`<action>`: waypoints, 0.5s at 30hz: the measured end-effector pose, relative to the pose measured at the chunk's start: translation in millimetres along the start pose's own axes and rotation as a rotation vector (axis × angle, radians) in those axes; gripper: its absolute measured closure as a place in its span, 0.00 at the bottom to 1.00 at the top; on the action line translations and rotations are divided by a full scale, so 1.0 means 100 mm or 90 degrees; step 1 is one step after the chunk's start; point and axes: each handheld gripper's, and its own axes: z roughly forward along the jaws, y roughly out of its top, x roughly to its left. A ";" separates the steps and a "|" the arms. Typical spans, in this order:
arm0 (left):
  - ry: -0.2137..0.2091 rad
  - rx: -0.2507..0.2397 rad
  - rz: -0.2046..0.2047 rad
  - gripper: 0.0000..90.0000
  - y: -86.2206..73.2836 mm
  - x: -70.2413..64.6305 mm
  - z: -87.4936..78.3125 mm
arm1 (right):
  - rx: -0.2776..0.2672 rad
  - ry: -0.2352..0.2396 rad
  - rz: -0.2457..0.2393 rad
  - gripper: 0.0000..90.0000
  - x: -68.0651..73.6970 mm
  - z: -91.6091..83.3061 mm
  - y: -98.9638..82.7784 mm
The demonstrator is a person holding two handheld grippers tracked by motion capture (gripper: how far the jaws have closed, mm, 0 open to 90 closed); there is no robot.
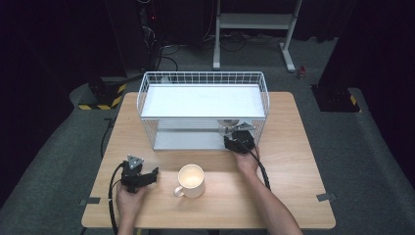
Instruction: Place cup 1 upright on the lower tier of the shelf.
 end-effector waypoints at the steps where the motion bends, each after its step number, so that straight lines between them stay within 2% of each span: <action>1: 0.000 0.000 0.000 0.26 0.00 0.00 0.00 | -0.002 -0.001 -0.003 0.47 0.00 0.01 0.00; 4: 0.000 0.000 -0.001 0.26 0.00 0.00 0.00 | -0.007 -0.004 0.001 0.50 -0.01 0.02 0.00; 7: 0.000 0.000 0.000 0.26 0.00 0.00 0.00 | -0.015 -0.007 -0.008 0.52 -0.03 0.04 0.00; 8: 0.000 0.000 -0.001 0.25 0.00 0.00 0.00 | -0.005 -0.008 0.009 0.52 -0.01 0.04 0.00; 15: 0.000 0.000 -0.001 0.25 0.00 0.00 0.00 | -0.001 -0.007 0.009 0.51 -0.01 0.00 -0.01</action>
